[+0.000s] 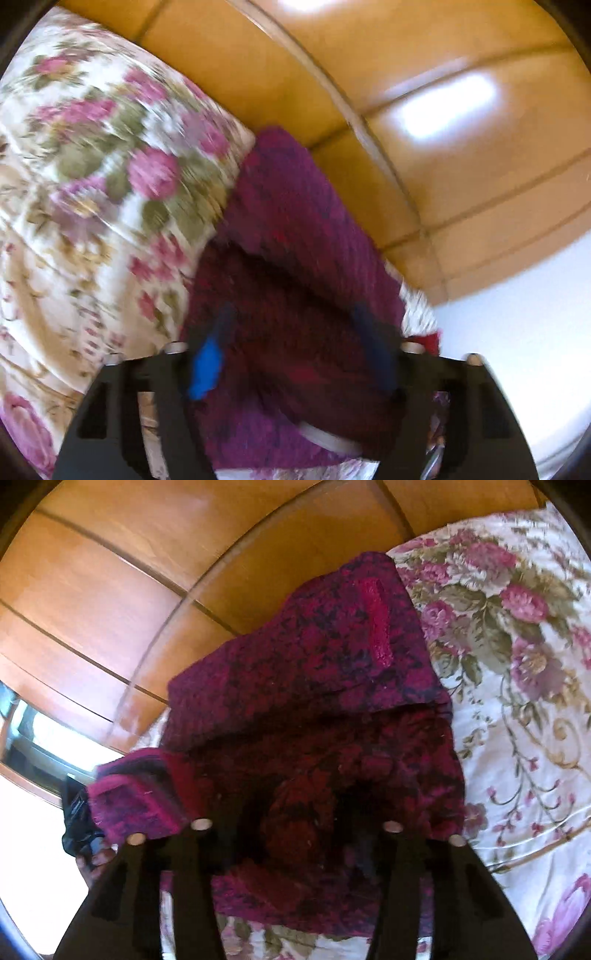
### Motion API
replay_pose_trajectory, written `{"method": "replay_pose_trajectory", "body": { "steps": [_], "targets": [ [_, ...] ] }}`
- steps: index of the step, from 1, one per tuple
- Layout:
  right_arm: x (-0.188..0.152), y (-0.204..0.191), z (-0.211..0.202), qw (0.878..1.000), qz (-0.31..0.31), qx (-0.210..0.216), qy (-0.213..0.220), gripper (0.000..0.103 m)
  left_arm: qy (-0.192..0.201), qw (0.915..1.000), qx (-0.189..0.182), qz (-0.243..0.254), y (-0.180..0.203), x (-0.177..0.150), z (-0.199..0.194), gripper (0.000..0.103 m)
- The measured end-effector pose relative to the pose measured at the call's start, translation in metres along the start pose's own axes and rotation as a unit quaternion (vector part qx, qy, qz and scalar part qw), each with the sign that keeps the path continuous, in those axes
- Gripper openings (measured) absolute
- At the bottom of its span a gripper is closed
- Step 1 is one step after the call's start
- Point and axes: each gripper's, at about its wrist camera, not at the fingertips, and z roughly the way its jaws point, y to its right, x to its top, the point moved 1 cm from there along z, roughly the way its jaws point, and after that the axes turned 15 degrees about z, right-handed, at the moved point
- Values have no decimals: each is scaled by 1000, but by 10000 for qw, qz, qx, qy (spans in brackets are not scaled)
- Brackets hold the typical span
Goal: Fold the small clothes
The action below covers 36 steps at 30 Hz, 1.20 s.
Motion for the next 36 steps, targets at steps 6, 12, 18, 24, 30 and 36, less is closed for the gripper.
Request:
{"method": "replay_pose_trajectory", "body": {
  "steps": [6,12,18,24,30,36],
  "targets": [
    [-18,-2,-50,9976,-252,-14,648,98,31,9976,503,483,-14,-16,-34,75],
    [-49,27,-47,9892,-741,-1083,655,94,-460,9943,253,930,-21,-71,-30,81],
    [-69,37,-27,9819,-1013,-1433,708,43,-763,9890,355,1214,-5,-88,1,49],
    [-85,20,-43,9800,-1141,-1412,813,27,-729,9871,486,1341,0,-89,-17,25],
    [-112,10,-62,9833,-1115,-1246,721,26,-637,9873,366,1412,2,-105,-43,23],
    [-160,29,-97,9854,-1037,-1313,313,26,-1000,9847,220,1410,6,-161,-86,23]
  ]
}}
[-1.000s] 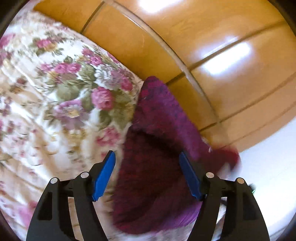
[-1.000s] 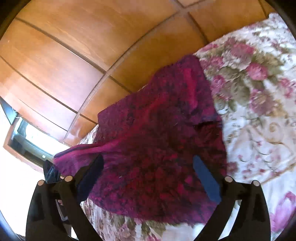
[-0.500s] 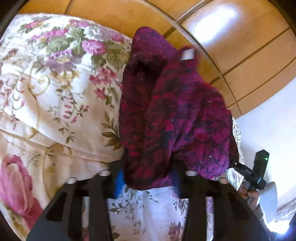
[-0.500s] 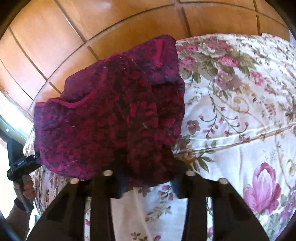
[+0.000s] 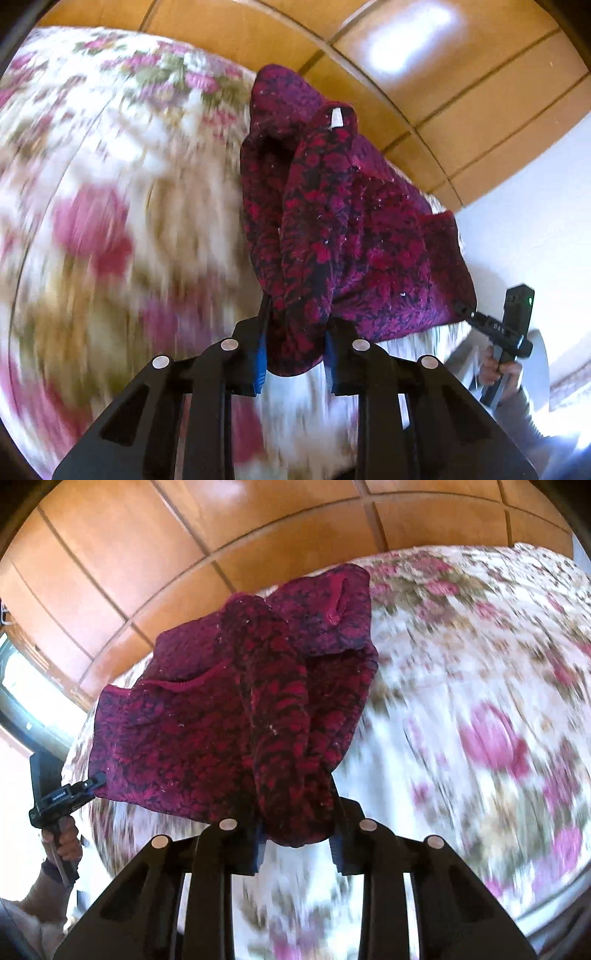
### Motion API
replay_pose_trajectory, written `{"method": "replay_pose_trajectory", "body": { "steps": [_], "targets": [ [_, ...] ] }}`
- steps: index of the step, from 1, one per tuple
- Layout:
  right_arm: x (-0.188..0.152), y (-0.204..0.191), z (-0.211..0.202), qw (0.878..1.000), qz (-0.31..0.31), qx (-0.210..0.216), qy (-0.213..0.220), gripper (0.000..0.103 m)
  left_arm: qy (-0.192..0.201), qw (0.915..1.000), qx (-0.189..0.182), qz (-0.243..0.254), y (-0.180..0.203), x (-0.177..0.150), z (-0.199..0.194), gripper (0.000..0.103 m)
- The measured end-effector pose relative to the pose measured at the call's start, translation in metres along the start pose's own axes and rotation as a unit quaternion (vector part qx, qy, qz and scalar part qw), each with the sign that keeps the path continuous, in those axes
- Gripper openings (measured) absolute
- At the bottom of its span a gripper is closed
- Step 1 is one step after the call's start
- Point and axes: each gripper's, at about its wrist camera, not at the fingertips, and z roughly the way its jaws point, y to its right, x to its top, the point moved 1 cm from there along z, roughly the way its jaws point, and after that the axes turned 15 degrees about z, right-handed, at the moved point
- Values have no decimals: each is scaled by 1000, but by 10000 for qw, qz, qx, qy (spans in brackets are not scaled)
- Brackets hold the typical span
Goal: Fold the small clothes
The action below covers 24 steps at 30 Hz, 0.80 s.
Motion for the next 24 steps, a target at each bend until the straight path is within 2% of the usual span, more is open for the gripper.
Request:
{"method": "replay_pose_trajectory", "body": {
  "steps": [3,6,9,10,12,15,18,20,21,23,24],
  "targets": [
    [-30,12,-13,9993,-2,-119,-343,26,-126,9999,-73,-34,12,-30,-11,23],
    [-43,13,-17,9985,-60,-236,-490,28,-155,9999,43,28,20,-41,-21,30],
    [-31,9,-21,9986,-119,-418,-301,51,-117,9993,230,274,23,-31,-28,37],
    [-26,6,-25,9989,-120,-400,-198,63,-91,9990,255,367,22,-23,-30,49],
    [-13,-3,-29,9984,-240,-488,126,73,63,9976,411,545,21,-10,-37,69],
    [8,-21,-23,9954,-578,-609,462,72,230,9959,494,725,22,10,-40,70],
    [23,-38,-8,9906,-931,-782,631,72,195,9946,613,818,18,30,-26,70],
    [28,-48,9,9883,-1131,-820,605,68,132,9943,625,859,19,40,-13,70],
    [29,-52,15,9870,-1222,-856,590,63,118,9942,606,884,21,44,-8,70],
    [28,-57,30,9801,-1539,-1134,543,43,41,9936,418,1049,26,50,1,50],
    [25,-59,34,9764,-1667,-1264,533,29,-27,9919,423,1199,31,48,2,37]
  ]
}}
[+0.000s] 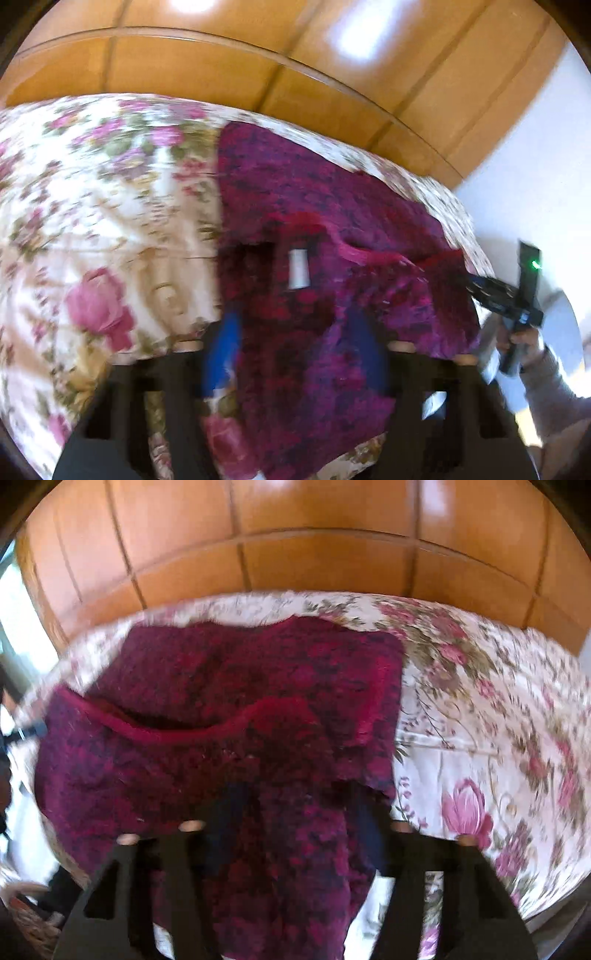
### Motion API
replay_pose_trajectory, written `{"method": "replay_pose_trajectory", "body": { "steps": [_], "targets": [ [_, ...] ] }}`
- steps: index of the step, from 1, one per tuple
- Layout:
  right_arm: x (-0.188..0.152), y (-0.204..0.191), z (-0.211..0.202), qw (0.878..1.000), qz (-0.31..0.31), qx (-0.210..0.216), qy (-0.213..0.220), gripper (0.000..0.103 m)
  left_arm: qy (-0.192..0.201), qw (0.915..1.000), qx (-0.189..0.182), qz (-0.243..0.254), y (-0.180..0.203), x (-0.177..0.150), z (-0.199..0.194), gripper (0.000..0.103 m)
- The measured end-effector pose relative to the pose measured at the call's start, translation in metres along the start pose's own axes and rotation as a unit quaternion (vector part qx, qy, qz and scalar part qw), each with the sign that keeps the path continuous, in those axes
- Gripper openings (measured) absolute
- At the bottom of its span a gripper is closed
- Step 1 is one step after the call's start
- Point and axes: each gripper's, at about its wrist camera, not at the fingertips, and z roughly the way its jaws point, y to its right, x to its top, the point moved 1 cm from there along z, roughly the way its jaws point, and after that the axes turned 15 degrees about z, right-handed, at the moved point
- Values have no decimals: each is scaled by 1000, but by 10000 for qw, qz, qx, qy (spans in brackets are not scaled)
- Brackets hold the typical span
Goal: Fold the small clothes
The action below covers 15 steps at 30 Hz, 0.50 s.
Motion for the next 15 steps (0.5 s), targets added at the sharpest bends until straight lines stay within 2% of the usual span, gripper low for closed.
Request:
{"method": "replay_pose_trajectory", "body": {
  "steps": [1,2,4,9,12,15],
  "targets": [
    [-2,0,-1,10000,-37,23,-1,22,-26,9997,143,176,6,0,-1,28],
    [-3,1,-3,10000,-55,49,6,20,-13,9989,317,343,10,1,-1,21],
    [-5,2,-14,9999,-100,69,44,17,46,9982,383,454,14,0,-5,15],
    [3,2,-59,9987,10,402,301,16,523,9973,239,465,17,6,-33,14],
    [23,6,-76,9963,224,621,554,16,784,9951,316,517,19,23,-45,14],
    [54,6,-75,9931,457,736,787,16,993,9928,415,517,12,49,-46,13]
  ]
}}
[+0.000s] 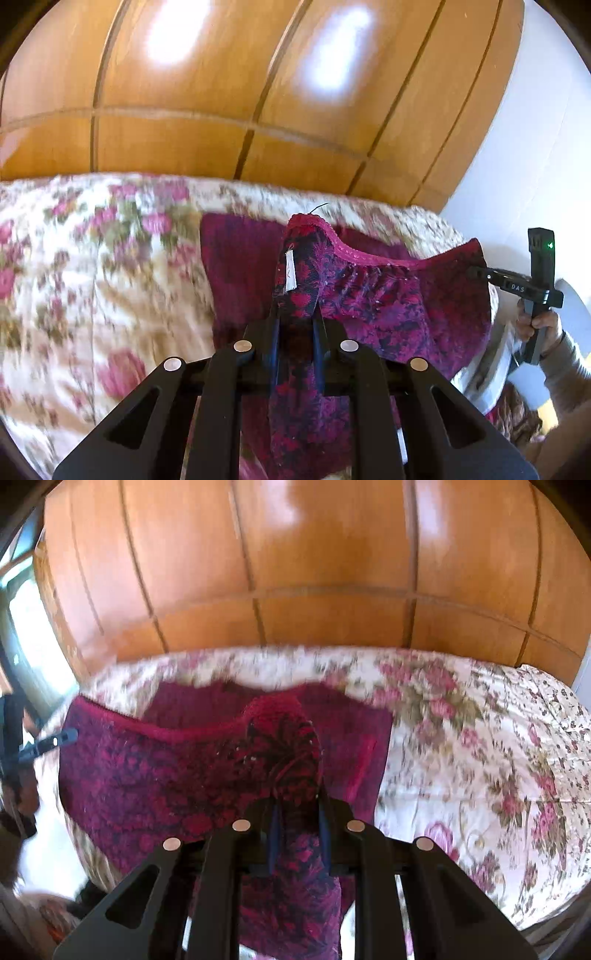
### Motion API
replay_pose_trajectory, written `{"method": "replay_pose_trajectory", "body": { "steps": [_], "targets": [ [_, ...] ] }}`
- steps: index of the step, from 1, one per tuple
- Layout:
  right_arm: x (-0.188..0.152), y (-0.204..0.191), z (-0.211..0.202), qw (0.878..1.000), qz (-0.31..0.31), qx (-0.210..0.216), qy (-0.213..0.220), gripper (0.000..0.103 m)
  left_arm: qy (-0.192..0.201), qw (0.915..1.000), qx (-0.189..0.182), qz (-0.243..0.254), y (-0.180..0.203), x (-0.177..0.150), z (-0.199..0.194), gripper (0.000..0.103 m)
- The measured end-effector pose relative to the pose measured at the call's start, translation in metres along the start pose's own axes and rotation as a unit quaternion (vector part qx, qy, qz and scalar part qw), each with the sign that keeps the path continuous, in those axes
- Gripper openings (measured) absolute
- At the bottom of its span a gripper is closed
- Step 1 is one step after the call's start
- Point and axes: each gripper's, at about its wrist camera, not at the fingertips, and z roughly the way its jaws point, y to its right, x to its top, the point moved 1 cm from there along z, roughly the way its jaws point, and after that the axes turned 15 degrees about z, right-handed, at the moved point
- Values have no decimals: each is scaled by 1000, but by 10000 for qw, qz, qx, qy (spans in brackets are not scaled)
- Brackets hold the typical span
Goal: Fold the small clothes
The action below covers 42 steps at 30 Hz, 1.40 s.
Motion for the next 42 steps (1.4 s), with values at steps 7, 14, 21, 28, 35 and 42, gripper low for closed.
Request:
{"method": "replay_pose_trajectory", "body": {
  "steps": [7,14,21,28,35,42],
  "targets": [
    [64,1,72,9991,205,-324,152,16,-114,9989,439,-92,-37,57,67,13],
    [96,28,157,9938,586,-941,-40,16,-728,9917,1009,-334,-71,73,153,13],
    [87,50,210,9879,746,-1235,-560,23,-1364,9826,1159,-494,-93,53,204,13],
    [79,61,170,9888,1088,-945,-382,68,-1085,9849,1122,-746,-85,46,160,48],
    [25,89,104,9833,1722,-329,-484,77,-740,9883,522,-1224,-72,-14,99,67],
    [-55,102,74,9679,2272,263,-1039,86,-529,9784,-414,-1955,-45,-80,67,68]
  ]
}}
